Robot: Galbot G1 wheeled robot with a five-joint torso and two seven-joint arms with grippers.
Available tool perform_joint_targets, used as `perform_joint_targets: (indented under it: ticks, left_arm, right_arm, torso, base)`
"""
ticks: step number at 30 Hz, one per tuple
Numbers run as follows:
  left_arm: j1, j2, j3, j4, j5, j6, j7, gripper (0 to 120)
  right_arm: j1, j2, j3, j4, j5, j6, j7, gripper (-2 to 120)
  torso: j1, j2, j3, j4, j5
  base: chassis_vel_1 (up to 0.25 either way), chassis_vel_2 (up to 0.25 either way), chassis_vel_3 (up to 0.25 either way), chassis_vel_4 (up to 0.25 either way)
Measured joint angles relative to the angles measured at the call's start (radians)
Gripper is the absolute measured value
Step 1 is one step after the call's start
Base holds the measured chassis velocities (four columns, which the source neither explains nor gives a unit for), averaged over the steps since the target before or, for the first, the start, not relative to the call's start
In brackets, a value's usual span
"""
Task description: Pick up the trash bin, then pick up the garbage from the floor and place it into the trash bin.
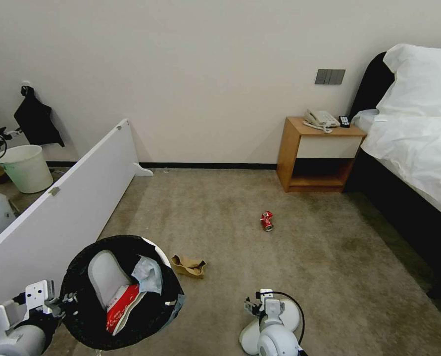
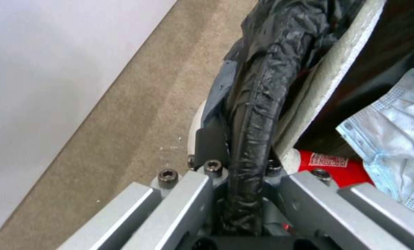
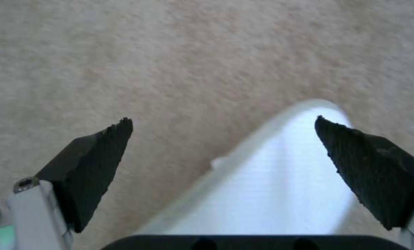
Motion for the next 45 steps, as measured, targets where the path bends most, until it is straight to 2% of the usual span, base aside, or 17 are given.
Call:
perform_joint_targets:
  ticks: [7, 23, 34, 45]
  left_arm:
    - [-0.005, 0.001, 0.004, 0.001, 0.0, 0.0, 0.0, 0]
    - [-0.001, 0.001, 0.002, 0.001, -0.001, 0.0, 0.0, 0]
    - [-0.006, 0.003, 0.004, 0.009, -0.003, 0.0, 0.0, 0]
    - [-0.01, 0.007, 0.005, 0.012, -0.005, 0.0, 0.001, 0]
  right_arm:
    - [0.007, 0.003, 0.011, 0.011, 0.061, -0.044, 0.068, 100]
    - [0.04, 0.044, 0.03, -0.04, 0.211, -0.068, 0.096, 100]
    - [0.053, 0.065, 0.059, -0.04, 0.379, -0.153, 0.257, 100]
    - [0.067, 0.075, 0.066, -0.043, 0.407, -0.167, 0.276, 100]
  torso:
    - [0.0, 0.0, 0.0, 0.0002, -0.0001]
    - [0.0, 0.0, 0.0, 0.0001, -0.0001]
    - [0.0, 0.0, 0.0, 0.0001, -0.0001]
    - [0.0, 0.0, 0.0, 0.0001, -0.0001]
  base:
    - [0.0, 0.0, 0.0, 0.0]
    - [0.0, 0.0, 0.0, 0.0]
    - [0.0, 0.0, 0.0, 0.0]
    - [0.0, 0.0, 0.0, 0.0]
